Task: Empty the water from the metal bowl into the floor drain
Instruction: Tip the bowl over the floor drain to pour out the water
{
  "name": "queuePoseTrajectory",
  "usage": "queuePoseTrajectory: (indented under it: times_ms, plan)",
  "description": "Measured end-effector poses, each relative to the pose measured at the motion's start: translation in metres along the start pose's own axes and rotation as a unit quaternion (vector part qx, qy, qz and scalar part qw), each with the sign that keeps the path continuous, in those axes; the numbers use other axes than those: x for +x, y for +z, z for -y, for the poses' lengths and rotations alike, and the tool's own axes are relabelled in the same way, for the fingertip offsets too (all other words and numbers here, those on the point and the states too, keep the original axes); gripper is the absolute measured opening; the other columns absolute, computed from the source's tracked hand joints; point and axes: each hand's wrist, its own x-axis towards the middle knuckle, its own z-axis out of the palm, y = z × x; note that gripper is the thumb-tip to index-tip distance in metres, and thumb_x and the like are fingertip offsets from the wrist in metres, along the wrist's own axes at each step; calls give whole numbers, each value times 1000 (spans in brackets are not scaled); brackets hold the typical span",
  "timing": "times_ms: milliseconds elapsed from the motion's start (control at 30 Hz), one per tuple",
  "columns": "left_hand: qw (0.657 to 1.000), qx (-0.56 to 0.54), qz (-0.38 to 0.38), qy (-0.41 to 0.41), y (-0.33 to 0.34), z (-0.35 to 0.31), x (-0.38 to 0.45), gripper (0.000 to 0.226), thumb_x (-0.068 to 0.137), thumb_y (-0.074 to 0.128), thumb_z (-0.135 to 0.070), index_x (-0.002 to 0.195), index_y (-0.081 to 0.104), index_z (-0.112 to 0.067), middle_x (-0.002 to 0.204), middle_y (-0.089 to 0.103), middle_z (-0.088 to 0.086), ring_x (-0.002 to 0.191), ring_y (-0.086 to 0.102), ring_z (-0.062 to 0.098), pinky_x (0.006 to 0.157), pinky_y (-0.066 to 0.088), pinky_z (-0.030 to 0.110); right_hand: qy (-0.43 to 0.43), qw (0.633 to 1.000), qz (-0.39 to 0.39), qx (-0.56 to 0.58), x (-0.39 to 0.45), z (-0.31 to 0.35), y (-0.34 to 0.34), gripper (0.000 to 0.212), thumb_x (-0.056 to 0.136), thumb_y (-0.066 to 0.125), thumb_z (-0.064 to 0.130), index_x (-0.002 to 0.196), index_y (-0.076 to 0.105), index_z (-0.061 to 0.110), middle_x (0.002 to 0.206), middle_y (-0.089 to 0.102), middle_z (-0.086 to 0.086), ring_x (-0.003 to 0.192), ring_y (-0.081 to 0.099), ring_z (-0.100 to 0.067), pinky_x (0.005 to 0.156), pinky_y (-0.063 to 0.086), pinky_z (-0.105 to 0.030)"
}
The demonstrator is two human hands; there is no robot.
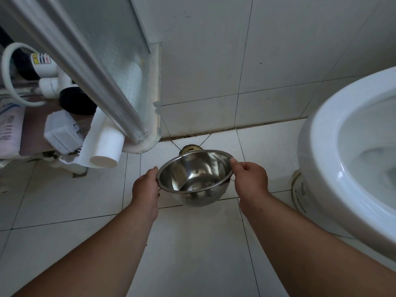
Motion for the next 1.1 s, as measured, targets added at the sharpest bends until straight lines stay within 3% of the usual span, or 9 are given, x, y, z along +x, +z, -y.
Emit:
queuePoseTrajectory:
  times_ms: [133,233,367,533,633,733,867,1000,1100]
  plan:
    - [1000,-6,-7,-3,-2,1,-1,33,91,62,-49,95,76,-19,111,77,7,104,66,24,109,55,51,1,1000,4,1,1,1,2,44,103,70,36,62,70,20,53,70,14,67,63,-8,63,49,-28]
    - [1000,-9,-6,-4,-4,-1,-5,35,90,61,-51,94,76,-19,117,78,9,110,68,26,111,54,54,4,1000,10,4,1,2,3,40,104,70,37,66,72,22,56,69,29,71,65,-4,62,46,-25]
    - [1000,-14,-7,0,-5,-4,-5,33,93,61,-50,96,76,-20,115,79,7,115,69,27,111,54,52,3,1000,14,2,-1,3,5,40,104,70,38,67,72,23,55,69,30,72,64,-2,62,45,-25]
    - [1000,-4,-5,7,-2,-5,-5,33,99,62,-48,92,75,-19,103,77,2,99,68,19,110,54,53,-4,1000,16,-3,-1,7,4,38,104,69,40,68,71,26,58,67,36,73,65,-1,62,44,-24]
    - [1000,2,1,7,-1,-6,-6,43,101,59,-53,102,78,-14,115,80,10,103,69,25,113,53,54,-12,1000,14,-5,-2,9,4,40,104,68,41,67,70,26,60,68,37,73,65,-1,62,44,-23]
    - [1000,2,3,7,0,-7,-8,64,102,55,-63,111,79,-4,106,76,15,99,68,35,110,53,52,-13,1000,12,-7,-3,10,3,42,105,68,41,65,68,27,58,66,38,72,63,1,61,43,-22]
    - [1000,3,6,2,-1,-8,-9,76,103,44,-76,114,82,-11,120,82,21,121,73,44,115,50,53,-13,1000,12,-4,-6,13,4,43,105,66,44,66,69,28,60,67,38,72,64,1,61,43,-22]
    - [1000,-8,14,6,0,-8,-11,80,104,38,-78,110,82,-12,115,84,21,124,74,39,119,47,52,-13,1000,7,-8,-8,14,4,47,107,63,45,64,67,26,57,67,33,68,62,-3,60,43,-24]
    - [1000,-14,14,11,0,-8,-11,82,103,34,-80,107,82,-14,93,86,18,116,77,32,119,45,52,-10,1000,8,-9,-8,15,5,50,108,61,47,64,67,24,52,65,30,61,62,-3,59,42,-24]
